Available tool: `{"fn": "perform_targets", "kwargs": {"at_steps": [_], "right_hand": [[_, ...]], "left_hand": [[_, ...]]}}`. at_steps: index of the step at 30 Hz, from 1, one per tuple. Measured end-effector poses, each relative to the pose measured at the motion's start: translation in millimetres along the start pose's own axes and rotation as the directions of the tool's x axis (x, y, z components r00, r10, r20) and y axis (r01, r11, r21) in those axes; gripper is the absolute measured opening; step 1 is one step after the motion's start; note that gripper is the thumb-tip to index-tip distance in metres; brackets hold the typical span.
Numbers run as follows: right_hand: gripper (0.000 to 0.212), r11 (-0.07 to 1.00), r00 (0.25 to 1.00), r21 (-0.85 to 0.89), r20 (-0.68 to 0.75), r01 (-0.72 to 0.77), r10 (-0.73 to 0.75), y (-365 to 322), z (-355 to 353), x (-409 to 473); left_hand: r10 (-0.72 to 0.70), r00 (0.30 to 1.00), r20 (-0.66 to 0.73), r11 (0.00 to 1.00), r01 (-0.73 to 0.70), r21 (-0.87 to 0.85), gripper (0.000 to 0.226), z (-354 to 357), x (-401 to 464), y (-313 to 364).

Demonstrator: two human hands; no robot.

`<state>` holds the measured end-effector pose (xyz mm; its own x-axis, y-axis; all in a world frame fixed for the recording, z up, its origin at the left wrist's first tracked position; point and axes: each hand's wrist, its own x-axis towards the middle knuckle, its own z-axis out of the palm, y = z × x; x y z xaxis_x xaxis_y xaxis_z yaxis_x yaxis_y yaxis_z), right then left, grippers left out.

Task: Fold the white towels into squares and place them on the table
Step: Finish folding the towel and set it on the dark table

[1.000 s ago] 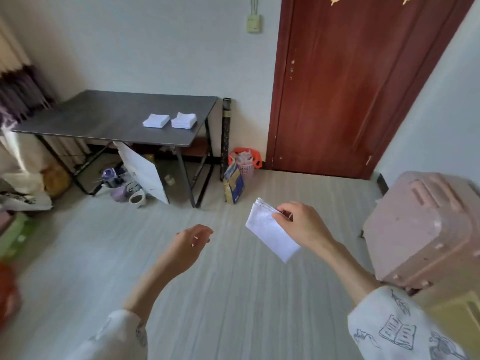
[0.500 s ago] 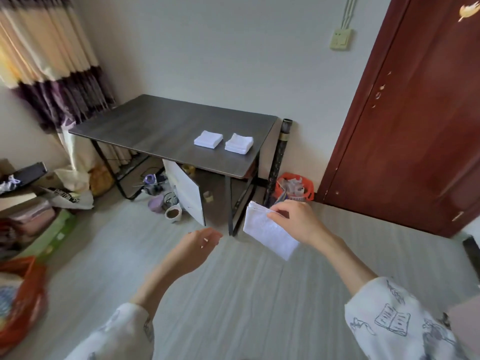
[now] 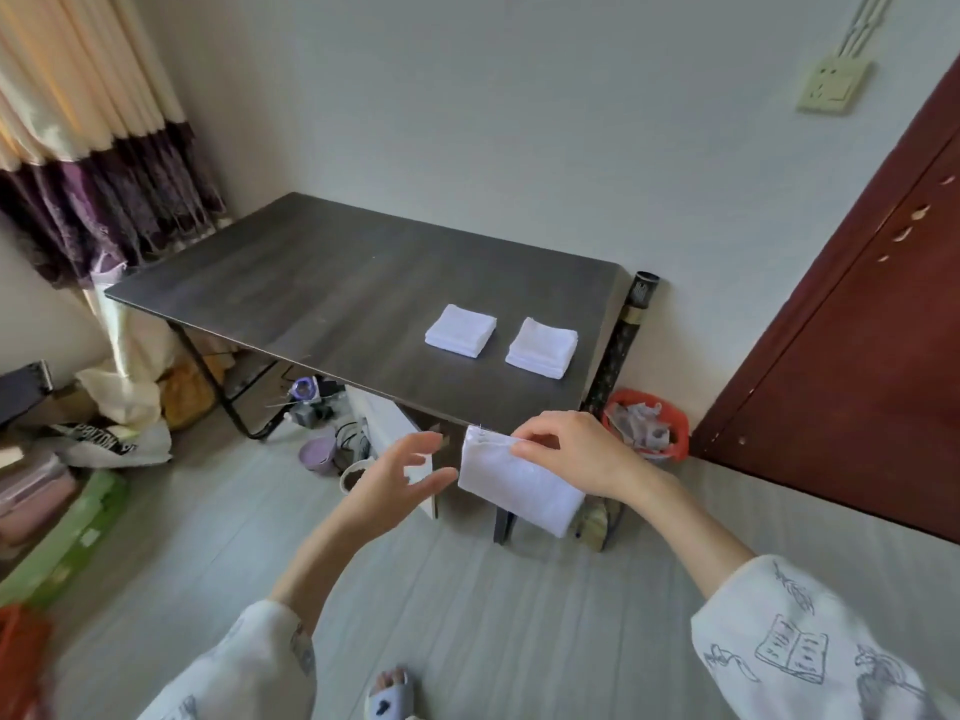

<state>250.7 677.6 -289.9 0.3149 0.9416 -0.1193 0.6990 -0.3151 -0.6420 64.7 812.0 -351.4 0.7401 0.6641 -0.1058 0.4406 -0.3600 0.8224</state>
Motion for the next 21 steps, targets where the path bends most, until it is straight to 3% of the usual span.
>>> {"fn": "perform_targets", "kwargs": {"at_steps": [3,9,14,17,21], "right_hand": [[0.019,0.999,0.999,0.02,0.041,-0.031,0.03,-14,5,66],[0.02,0.986,0.991,0.121,0.076,-0.116,0.107,-26,4,170],[0.022,0.96,0.982,0.21,0.079,-0.184,0.171,-5,-5,241],[0.024,0.934,0.973,0.274,0.077,-0.229,0.216,23,-12,285],[0.032,0.797,0.931,0.48,0.173,-0.366,0.323,63,-28,330]], "left_hand": [[0.066,0.983,0.171,0.997,-0.073,0.032,0.056,-36,63,-14],[0.123,0.961,0.248,0.987,-0.091,-0.134,0.01,-93,167,-21],[0.152,0.937,0.315,0.973,-0.086,-0.212,0.032,-104,237,-25],[0.137,0.939,0.315,0.973,-0.068,-0.221,0.035,-100,282,-23],[0.055,0.932,0.359,0.965,0.042,-0.257,0.031,-92,339,-18]]}}
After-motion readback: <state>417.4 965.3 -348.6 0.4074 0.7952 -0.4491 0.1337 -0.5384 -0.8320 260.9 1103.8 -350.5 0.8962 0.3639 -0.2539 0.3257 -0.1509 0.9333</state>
